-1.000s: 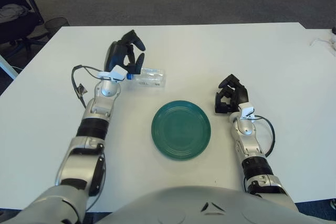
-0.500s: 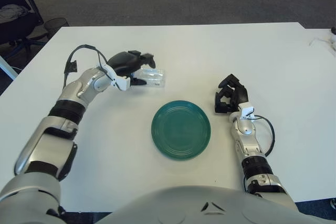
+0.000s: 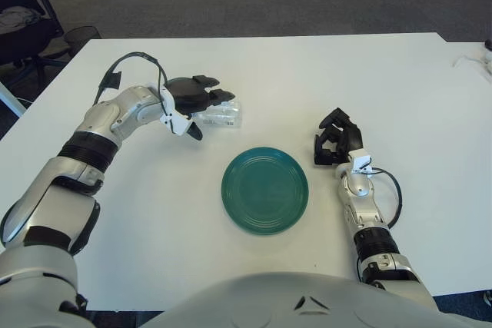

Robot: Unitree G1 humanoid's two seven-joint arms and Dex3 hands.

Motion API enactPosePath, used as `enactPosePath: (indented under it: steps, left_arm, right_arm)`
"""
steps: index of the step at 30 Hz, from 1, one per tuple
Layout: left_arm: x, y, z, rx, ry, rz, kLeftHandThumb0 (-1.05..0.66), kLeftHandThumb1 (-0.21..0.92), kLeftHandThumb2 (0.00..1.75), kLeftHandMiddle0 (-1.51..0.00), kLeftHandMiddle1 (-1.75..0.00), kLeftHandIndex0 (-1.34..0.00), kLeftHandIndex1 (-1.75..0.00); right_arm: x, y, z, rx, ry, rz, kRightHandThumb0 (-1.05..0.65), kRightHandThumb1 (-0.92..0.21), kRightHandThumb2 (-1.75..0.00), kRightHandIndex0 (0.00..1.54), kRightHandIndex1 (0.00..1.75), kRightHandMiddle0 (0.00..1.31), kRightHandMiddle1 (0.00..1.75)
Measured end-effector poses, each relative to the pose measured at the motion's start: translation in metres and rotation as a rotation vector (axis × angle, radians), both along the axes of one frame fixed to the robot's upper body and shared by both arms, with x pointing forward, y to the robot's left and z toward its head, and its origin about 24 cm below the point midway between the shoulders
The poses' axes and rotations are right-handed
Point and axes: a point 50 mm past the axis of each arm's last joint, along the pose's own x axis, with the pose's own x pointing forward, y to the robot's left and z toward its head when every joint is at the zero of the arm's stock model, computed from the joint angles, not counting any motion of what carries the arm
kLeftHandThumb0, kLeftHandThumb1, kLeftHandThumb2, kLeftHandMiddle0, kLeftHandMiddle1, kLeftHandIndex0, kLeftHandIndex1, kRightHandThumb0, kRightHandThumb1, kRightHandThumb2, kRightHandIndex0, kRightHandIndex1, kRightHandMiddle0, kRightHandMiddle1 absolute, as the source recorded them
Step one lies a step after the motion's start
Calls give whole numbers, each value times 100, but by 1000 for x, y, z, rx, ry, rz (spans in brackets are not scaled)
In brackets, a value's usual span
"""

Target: Put the bottle into the plate.

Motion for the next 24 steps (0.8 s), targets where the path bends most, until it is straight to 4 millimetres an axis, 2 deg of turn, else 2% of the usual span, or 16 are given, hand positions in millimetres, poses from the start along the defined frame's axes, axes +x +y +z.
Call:
enactPosePath:
  steps: [13, 24]
  left_arm:
    - [-3, -1, 3, 16, -4, -37, -105, 92, 4, 0, 0, 0, 0]
    - [-1, -2, 7, -82, -76, -38, -105, 92, 8, 0, 0, 0, 0]
  right_arm:
    - [3, 1, 0, 1, 8, -4, 0, -3, -162, 84, 166, 61, 175]
    - [4, 1, 0, 2, 11, -4, 0, -3, -161, 85, 165, 60, 175]
